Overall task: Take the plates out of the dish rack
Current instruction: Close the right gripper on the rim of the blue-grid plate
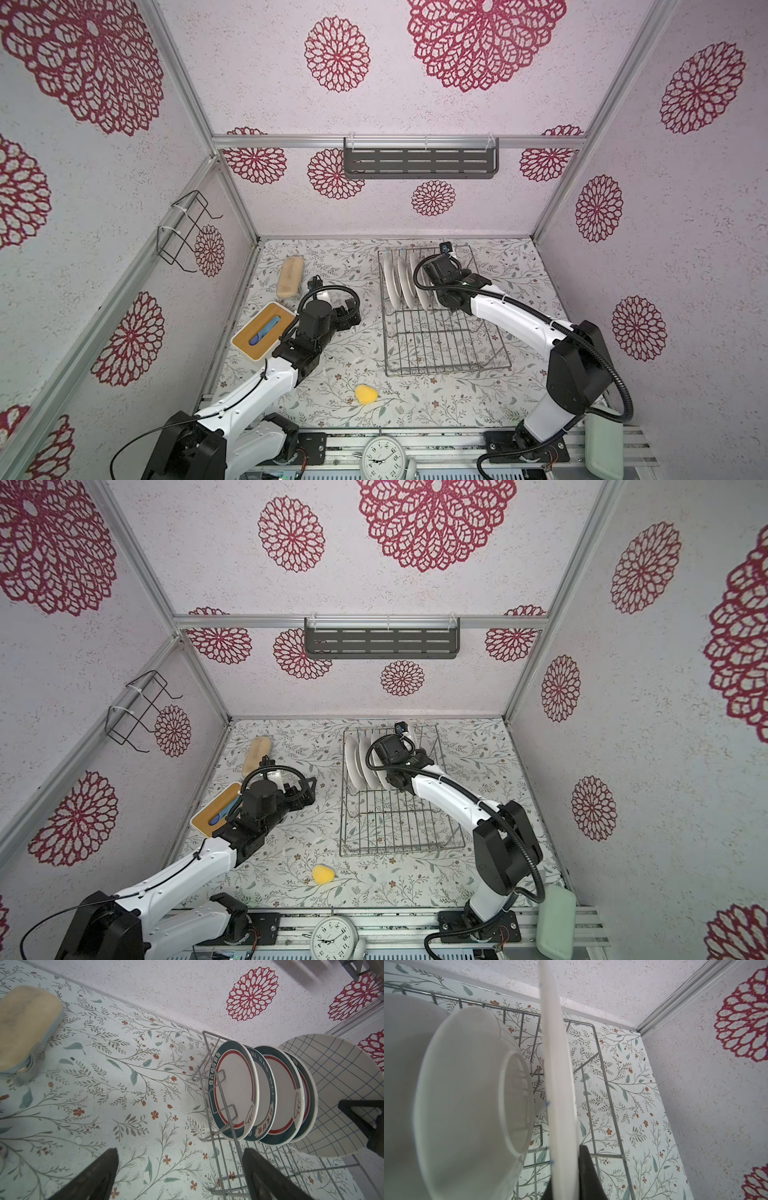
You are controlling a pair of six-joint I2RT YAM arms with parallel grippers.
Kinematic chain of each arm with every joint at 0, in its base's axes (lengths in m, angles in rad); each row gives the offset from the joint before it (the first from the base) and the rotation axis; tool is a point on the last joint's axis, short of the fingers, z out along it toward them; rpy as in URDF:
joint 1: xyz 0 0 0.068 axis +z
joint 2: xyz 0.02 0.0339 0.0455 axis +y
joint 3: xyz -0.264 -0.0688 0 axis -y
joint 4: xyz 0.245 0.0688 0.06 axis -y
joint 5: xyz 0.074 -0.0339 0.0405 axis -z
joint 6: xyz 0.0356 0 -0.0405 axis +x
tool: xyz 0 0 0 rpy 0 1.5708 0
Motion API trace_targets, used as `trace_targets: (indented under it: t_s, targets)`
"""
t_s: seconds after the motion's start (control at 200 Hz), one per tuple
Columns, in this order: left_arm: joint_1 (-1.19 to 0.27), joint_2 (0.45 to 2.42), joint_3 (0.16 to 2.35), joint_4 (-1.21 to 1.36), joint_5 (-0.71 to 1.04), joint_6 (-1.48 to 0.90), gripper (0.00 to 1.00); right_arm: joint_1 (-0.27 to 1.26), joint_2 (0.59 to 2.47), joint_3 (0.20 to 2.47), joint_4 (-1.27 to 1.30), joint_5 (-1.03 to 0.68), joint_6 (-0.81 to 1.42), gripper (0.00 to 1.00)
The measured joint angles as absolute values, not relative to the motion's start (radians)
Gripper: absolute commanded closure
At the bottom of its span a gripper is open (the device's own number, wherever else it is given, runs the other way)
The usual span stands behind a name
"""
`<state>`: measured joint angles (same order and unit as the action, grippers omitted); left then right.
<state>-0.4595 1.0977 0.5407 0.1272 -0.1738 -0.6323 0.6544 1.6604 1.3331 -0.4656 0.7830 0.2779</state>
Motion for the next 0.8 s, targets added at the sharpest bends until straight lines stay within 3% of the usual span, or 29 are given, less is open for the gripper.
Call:
trace_targets:
  t_s: [0.801]
  targets:
    - [-0.465, 1.097, 0.541, 0.124, -0.184, -0.632, 0.03, 0.666, 1.674, 1.352, -0.485, 0.812, 0.261, 1.0]
